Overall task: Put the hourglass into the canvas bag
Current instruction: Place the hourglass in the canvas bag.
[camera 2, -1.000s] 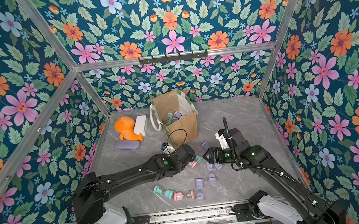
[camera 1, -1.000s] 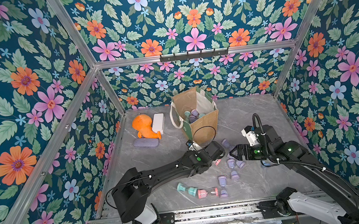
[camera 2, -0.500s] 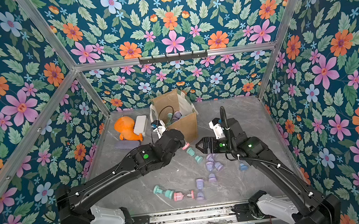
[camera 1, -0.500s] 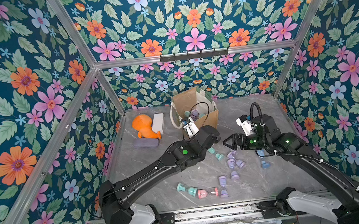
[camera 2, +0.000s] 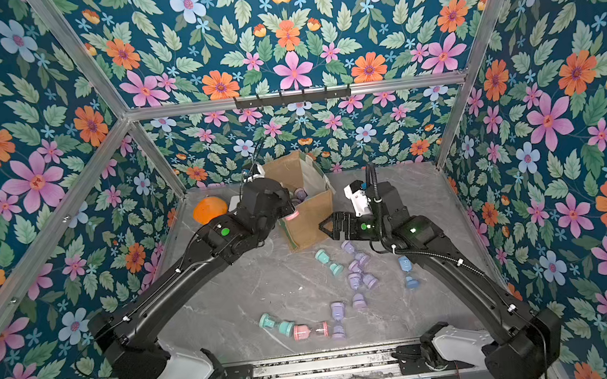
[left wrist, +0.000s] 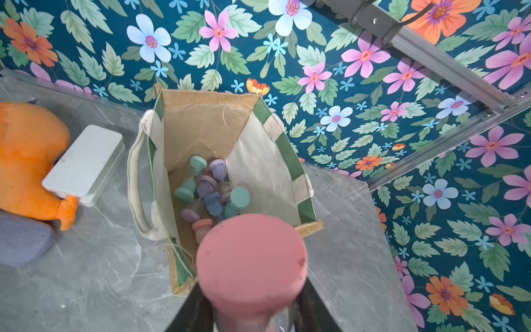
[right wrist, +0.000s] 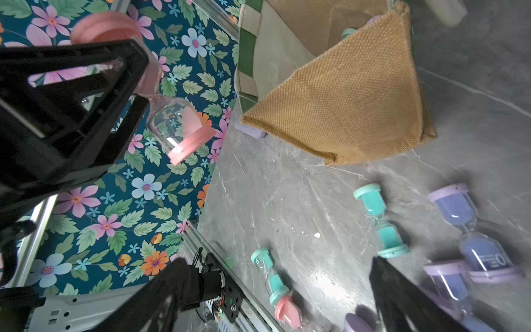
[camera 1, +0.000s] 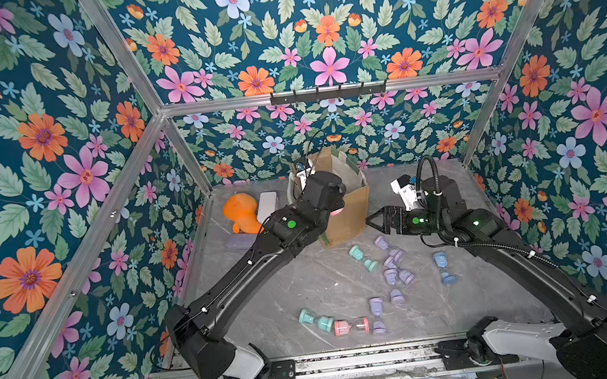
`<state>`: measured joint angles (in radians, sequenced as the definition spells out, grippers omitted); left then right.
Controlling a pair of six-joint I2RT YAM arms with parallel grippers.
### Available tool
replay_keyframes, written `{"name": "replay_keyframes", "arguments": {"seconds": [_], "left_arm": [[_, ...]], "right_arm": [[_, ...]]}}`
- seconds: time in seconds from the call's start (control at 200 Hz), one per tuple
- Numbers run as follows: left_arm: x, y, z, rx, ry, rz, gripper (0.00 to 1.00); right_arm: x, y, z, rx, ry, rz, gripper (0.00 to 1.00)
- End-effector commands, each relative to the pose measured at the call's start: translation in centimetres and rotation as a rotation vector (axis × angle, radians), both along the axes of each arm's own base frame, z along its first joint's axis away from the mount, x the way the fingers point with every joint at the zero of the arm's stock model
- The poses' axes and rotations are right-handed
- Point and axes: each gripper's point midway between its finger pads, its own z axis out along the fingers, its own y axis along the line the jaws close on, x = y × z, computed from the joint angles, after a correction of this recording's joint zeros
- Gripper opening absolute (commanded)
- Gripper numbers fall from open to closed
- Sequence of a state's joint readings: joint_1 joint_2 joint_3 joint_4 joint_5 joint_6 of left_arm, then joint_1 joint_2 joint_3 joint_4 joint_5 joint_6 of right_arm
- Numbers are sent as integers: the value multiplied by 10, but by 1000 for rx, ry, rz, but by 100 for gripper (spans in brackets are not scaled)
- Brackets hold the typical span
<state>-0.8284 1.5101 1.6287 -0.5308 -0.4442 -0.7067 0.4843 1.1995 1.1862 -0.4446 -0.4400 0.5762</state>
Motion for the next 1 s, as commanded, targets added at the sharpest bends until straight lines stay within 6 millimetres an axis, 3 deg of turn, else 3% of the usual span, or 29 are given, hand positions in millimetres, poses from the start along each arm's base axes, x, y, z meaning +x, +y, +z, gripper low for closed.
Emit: {"name": "replay_keyframes", "arguments": {"seconds": [0.0, 0.13, 0.355, 0.75, 0.995], "left_arm": [[18, -5, 10, 31, -23, -73, 33], [49, 0, 6, 19, -22, -66, 33], [98, -6, -17, 24, 13, -49, 33], [165, -20, -101, 54, 138, -32, 32], [182, -29, -162, 95, 222, -30, 31]], "right_arm": [[15, 3, 14, 15, -45, -30, 99], [27, 3, 18, -12, -64, -51, 99], [48, 0, 19, -46, -91, -96, 99], [65, -1, 4, -71, -84, -117, 99], [69, -1, -8, -80, -57, -118, 99]]}}
